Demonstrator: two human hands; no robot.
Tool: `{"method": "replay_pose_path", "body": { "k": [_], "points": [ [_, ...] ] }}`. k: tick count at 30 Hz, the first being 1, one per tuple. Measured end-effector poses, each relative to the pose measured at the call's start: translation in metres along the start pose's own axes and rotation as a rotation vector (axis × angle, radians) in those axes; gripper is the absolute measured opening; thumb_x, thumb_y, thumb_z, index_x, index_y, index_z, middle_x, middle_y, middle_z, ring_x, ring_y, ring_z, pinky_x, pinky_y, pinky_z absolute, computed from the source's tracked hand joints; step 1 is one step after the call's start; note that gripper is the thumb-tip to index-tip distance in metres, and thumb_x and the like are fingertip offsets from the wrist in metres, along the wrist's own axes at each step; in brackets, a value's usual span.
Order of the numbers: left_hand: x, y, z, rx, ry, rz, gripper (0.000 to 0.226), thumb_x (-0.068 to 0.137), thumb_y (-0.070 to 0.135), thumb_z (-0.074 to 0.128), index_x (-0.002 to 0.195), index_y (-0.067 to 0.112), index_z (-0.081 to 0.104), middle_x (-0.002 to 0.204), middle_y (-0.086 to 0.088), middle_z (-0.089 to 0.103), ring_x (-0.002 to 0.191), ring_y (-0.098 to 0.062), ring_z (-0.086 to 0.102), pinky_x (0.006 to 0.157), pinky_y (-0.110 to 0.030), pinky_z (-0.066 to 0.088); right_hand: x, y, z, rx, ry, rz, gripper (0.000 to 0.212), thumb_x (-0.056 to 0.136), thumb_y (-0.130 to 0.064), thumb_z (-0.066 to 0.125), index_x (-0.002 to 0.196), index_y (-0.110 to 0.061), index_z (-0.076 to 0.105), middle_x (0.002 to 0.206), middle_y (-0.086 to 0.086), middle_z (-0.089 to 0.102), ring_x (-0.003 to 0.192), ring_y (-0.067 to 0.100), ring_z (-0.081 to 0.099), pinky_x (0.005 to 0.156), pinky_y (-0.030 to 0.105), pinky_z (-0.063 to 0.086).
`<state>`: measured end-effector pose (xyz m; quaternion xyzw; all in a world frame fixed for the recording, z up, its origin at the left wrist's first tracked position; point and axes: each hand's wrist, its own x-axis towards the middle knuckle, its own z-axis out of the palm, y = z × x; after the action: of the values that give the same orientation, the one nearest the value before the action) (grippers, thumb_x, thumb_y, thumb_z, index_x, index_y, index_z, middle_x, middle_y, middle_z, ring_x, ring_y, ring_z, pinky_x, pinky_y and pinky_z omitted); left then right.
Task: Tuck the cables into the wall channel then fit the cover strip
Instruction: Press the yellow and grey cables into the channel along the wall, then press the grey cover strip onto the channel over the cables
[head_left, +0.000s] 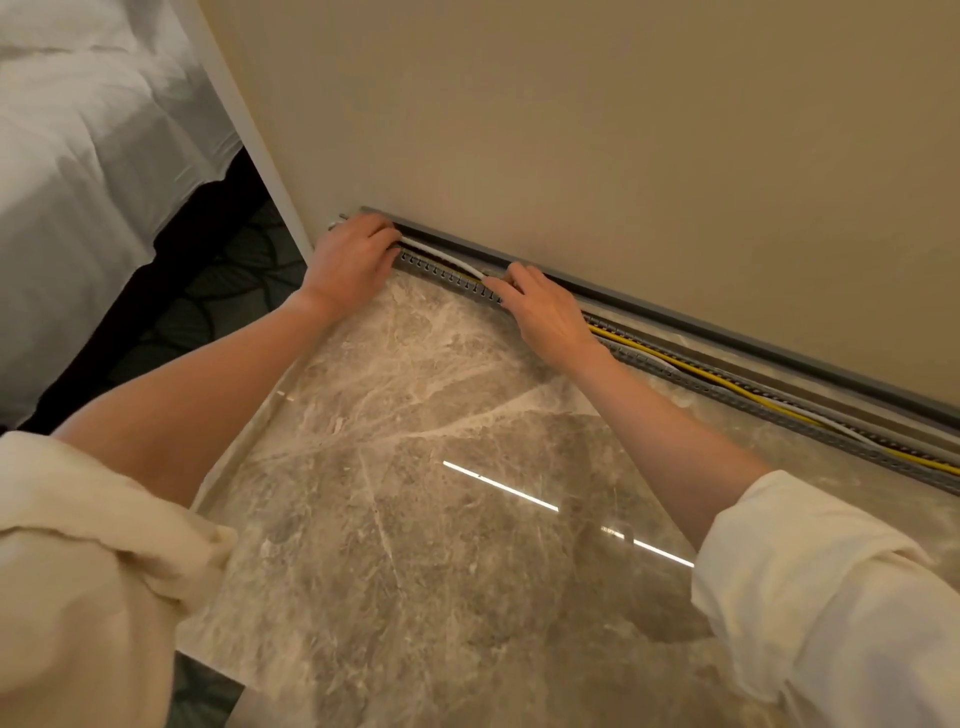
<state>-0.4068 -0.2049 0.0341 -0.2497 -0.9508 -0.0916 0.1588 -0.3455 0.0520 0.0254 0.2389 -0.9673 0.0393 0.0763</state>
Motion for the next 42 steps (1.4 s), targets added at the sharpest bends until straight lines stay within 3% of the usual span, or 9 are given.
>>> {"method": "replay_pose_path", "body": {
  "k": [3,7,17,23,34,42],
  "points": [
    [-0.006,0.000,0.003,-0.035,-0.012,-0.036,0.029,0.087,0.014,0.051,0.112,0.003,0.061,0.114,-0.016,0.064,0.105,-0.035,0.058,0.094,-0.045,0.048,0.000,0.000,0.001,-0.002,-0.011,0.008,0.058,0.077,0.007,0.068,0.130,-0.008,0.050,0.107,0.013,0.056,0.088,0.026,0.055,0.054,0.027,0.036],
    [-0.005,0.004,0.004,-0.049,-0.052,-0.101,0.038,0.077,0.015,0.052,0.112,0.007,0.061,0.116,-0.013,0.064,0.108,-0.032,0.055,0.100,-0.046,0.043,0.000,-0.002,0.003,0.059,-0.023,0.061,0.054,0.082,0.004,0.066,0.131,-0.012,0.050,0.115,0.010,0.053,0.094,0.024,0.054,0.064,0.033,0.052],
    [-0.012,0.038,0.003,0.017,-0.056,-0.065,0.045,0.079,0.005,0.050,0.124,0.005,0.055,0.124,-0.016,0.061,0.118,-0.035,0.051,0.107,-0.048,0.035,-0.038,0.015,-0.013,-0.001,-0.032,0.058,0.074,0.074,0.016,0.061,0.139,-0.010,0.038,0.123,0.016,0.048,0.105,0.031,0.048,0.083,0.038,0.049],
    [0.002,0.081,-0.002,-0.049,-0.029,0.011,0.044,0.077,0.001,0.051,0.121,0.001,0.055,0.119,-0.020,0.061,0.112,-0.038,0.053,0.098,-0.047,0.040,-0.099,0.036,-0.022,0.049,0.070,0.222,0.044,0.090,-0.006,0.055,0.132,-0.005,0.045,0.122,0.017,0.052,0.108,0.031,0.051,0.090,0.040,0.048],
    [0.045,0.248,0.013,-0.190,-0.059,0.369,0.035,0.081,0.001,0.053,0.116,-0.003,0.057,0.110,-0.023,0.063,0.102,-0.039,0.058,0.087,-0.045,0.046,-0.271,0.117,-0.055,0.020,0.236,0.720,0.039,0.091,-0.007,0.053,0.129,-0.002,0.048,0.120,0.019,0.052,0.110,0.032,0.052,0.096,0.041,0.046],
    [0.070,0.368,0.029,-0.224,-0.184,0.501,0.037,0.091,0.013,0.051,0.127,0.002,0.048,0.126,-0.019,0.055,0.117,-0.035,0.050,0.099,-0.045,0.041,-0.361,0.168,-0.084,-0.028,0.211,0.978,0.041,0.089,-0.005,0.054,0.128,0.003,0.047,0.118,0.025,0.049,0.112,0.038,0.047,0.100,0.045,0.039]
  ]
}}
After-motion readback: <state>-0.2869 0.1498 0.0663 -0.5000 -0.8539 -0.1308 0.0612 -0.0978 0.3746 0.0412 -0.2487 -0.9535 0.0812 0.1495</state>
